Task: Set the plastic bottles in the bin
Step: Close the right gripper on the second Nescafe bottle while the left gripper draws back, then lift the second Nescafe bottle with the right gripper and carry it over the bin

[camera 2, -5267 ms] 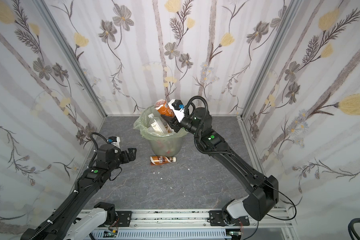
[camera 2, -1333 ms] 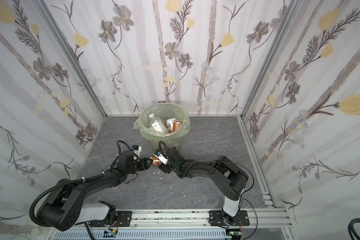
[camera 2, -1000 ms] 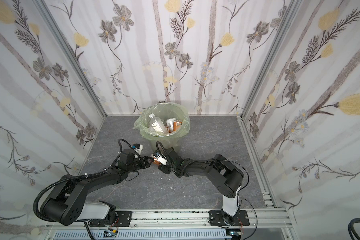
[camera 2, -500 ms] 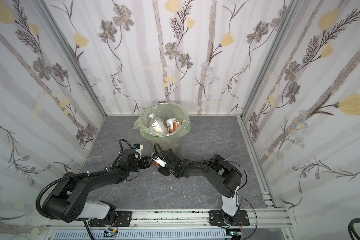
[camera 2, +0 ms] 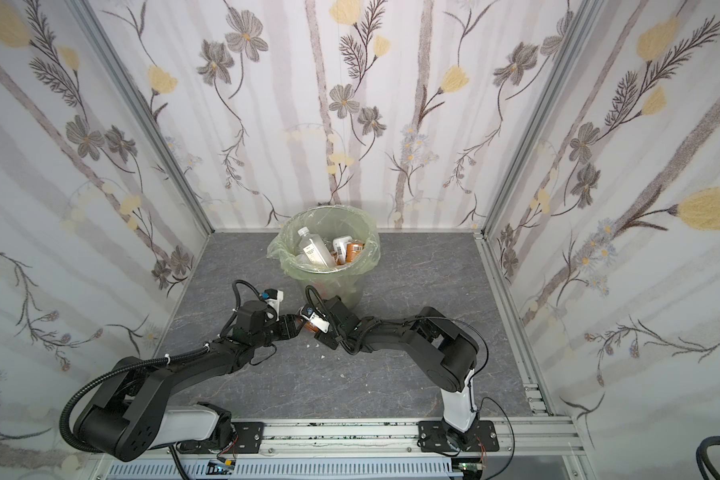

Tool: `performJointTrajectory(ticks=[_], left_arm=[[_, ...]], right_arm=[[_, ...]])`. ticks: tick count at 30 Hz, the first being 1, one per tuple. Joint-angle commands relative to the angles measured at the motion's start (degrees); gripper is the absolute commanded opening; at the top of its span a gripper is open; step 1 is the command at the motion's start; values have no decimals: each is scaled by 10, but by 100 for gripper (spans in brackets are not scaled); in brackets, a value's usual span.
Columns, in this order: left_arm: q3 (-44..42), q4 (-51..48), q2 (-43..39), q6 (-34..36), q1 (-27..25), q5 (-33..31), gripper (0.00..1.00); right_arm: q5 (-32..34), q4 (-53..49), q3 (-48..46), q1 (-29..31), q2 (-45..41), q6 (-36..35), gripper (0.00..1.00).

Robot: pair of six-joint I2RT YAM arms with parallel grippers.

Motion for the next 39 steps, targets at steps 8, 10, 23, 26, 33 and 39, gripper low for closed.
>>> performJointTrajectory(ticks=[8, 10, 23, 26, 33, 39], left_arm=[[0, -78, -88, 9, 22, -82, 60], [5, -105, -102, 17, 29, -95, 61], [-10, -124, -160, 11, 64, -88, 62], [-8, -124, -157, 12, 65, -84, 62], [-6, -124, -162, 13, 67, -77, 62], [-5, -124, -165, 13, 66, -75, 62]], right_arm=[[-5, -45, -25, 1, -27, 4, 51], [-14, -54, -32, 2, -37, 4, 51], [-43, -145, -73, 26, -107, 10, 61], [-41, -152, -53, 26, -96, 15, 66], [-46, -151, 5, 26, -49, 19, 72], [-51, -155, 32, 25, -14, 19, 71]])
